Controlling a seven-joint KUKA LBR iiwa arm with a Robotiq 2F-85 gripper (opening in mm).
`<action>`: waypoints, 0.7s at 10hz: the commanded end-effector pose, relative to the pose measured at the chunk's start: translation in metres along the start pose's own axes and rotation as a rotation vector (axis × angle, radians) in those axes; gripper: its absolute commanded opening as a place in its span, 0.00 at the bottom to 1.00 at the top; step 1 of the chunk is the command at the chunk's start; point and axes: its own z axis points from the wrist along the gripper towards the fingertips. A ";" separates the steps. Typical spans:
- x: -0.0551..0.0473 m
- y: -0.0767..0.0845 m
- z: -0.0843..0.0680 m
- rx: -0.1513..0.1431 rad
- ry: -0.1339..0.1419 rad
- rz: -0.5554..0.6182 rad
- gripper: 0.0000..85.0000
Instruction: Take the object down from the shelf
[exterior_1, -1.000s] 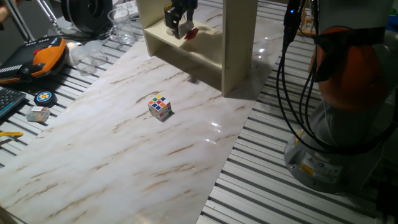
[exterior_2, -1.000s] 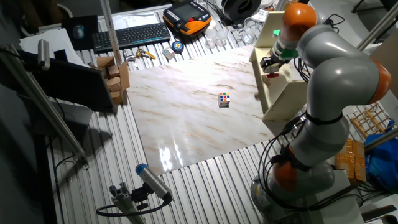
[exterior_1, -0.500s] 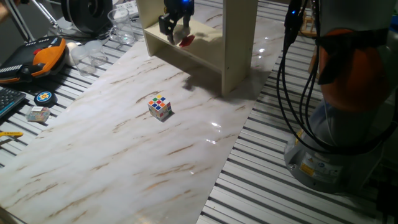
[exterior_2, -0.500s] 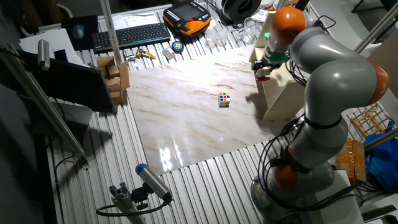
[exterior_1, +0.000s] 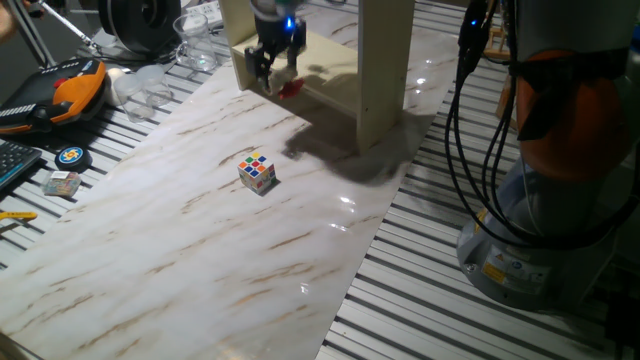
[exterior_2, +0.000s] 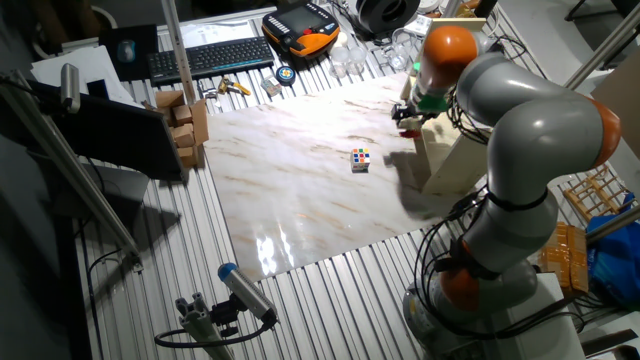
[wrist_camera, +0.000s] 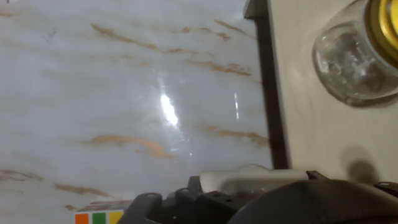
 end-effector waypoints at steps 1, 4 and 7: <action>0.001 0.002 0.004 -0.002 -0.005 0.004 0.00; 0.003 0.005 0.010 -0.004 -0.001 0.012 0.00; 0.004 0.006 0.012 -0.010 0.001 0.018 0.00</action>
